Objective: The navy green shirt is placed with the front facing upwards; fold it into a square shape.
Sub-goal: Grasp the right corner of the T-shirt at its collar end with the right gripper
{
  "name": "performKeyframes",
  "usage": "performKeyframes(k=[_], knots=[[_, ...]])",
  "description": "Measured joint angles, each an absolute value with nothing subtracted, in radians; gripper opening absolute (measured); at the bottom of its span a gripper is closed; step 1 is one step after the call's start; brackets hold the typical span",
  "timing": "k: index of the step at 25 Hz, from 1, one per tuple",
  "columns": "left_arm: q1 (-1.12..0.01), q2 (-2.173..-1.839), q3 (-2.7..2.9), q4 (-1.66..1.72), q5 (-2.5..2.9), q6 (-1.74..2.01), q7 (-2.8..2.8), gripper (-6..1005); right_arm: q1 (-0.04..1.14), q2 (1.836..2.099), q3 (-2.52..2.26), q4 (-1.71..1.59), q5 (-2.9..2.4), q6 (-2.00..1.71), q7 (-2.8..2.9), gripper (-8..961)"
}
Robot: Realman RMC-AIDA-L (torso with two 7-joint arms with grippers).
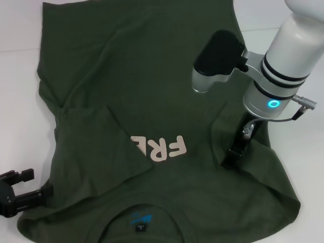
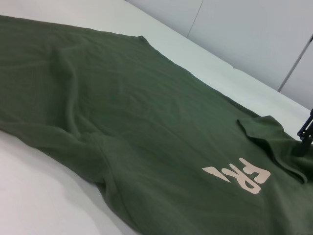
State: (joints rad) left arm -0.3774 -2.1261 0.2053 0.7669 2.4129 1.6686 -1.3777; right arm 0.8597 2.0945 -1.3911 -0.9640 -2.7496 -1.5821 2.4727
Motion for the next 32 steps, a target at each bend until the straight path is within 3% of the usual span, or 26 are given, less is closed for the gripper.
performKeyframes(k=[32], knots=[[-0.377, -2.124, 0.204, 0.761, 2.410, 1.664, -1.362, 814, 0.881, 2.103, -1.545, -0.966, -2.755, -1.544, 2.546, 644]])
